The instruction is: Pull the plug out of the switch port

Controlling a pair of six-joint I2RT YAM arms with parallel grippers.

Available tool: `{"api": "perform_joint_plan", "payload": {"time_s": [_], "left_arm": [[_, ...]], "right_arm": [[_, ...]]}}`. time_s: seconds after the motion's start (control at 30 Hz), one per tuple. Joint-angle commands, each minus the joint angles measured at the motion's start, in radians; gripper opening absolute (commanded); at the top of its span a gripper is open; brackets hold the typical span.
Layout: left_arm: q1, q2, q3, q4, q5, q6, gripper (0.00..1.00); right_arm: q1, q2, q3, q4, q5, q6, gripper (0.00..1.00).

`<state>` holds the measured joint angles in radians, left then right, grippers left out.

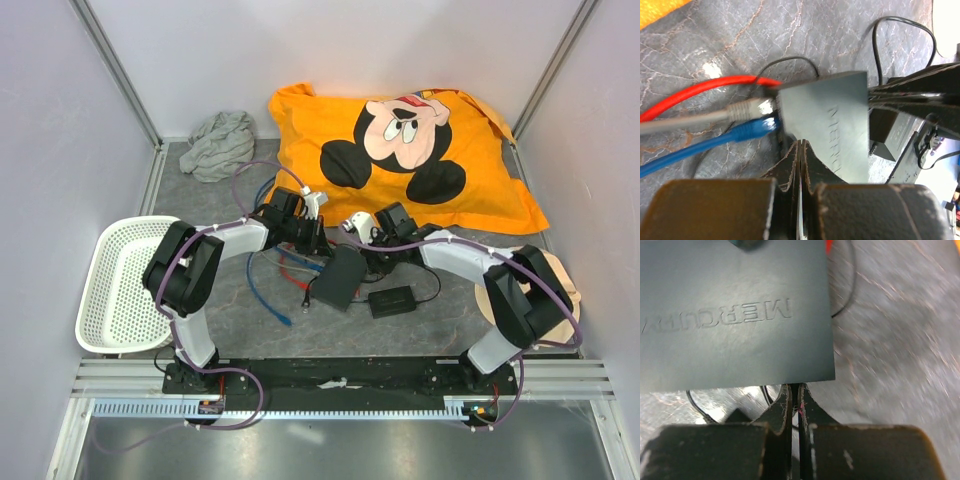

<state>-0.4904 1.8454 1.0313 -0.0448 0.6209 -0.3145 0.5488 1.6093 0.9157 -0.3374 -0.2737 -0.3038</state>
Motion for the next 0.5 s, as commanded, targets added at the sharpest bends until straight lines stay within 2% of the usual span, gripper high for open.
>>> {"api": "perform_joint_plan", "payload": {"time_s": [0.0,0.17,0.3,0.47], "left_arm": [[-0.002,0.061,-0.028,-0.106,-0.159,0.057,0.02],[-0.01,0.066,-0.027,-0.109,-0.161,0.058,0.01],[-0.014,0.071,-0.024,-0.112,-0.165,0.061,0.02],[-0.019,0.071,-0.022,-0.115,-0.17,0.069,0.02]], "right_arm": [[0.003,-0.086,-0.057,-0.091,0.309,0.075,0.0],[0.013,-0.094,-0.098,-0.042,0.422,0.066,0.0],[0.042,-0.101,-0.136,0.024,0.522,-0.004,0.0],[0.063,-0.112,-0.202,0.046,0.551,-0.046,0.0]]}}
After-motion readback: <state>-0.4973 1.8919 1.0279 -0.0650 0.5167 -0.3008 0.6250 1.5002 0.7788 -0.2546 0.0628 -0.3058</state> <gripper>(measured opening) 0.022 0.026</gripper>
